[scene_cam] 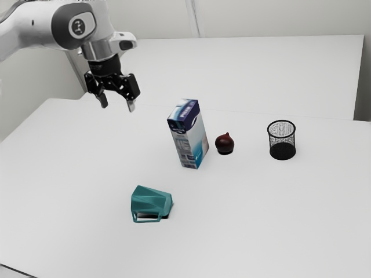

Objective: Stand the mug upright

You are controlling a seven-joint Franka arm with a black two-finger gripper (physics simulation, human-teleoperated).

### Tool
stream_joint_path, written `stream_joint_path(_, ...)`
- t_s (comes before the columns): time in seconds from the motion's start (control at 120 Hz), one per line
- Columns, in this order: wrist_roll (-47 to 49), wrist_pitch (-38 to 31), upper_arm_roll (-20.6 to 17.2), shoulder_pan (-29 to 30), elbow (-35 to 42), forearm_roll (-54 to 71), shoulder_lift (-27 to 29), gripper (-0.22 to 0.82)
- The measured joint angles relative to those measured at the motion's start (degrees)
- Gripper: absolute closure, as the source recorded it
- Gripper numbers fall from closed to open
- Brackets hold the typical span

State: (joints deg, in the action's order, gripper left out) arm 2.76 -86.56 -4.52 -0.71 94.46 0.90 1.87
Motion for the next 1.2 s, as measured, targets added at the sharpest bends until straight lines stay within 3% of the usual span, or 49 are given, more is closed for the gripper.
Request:
stream_joint_path(0.217, -5.1, -4.8, 0.2, 5.5, 12.0, -7.9, 5.3, 0.0)
stream_joint_path(0.683, -18.3, -20.5, 0.4, 12.8, 34.3, -28.4, 7.9, 0.0)
stream_joint_path(1.2, -30.8, -24.7, 0.4, 19.2, 40.8, -38.3, 2.0, 0.0)
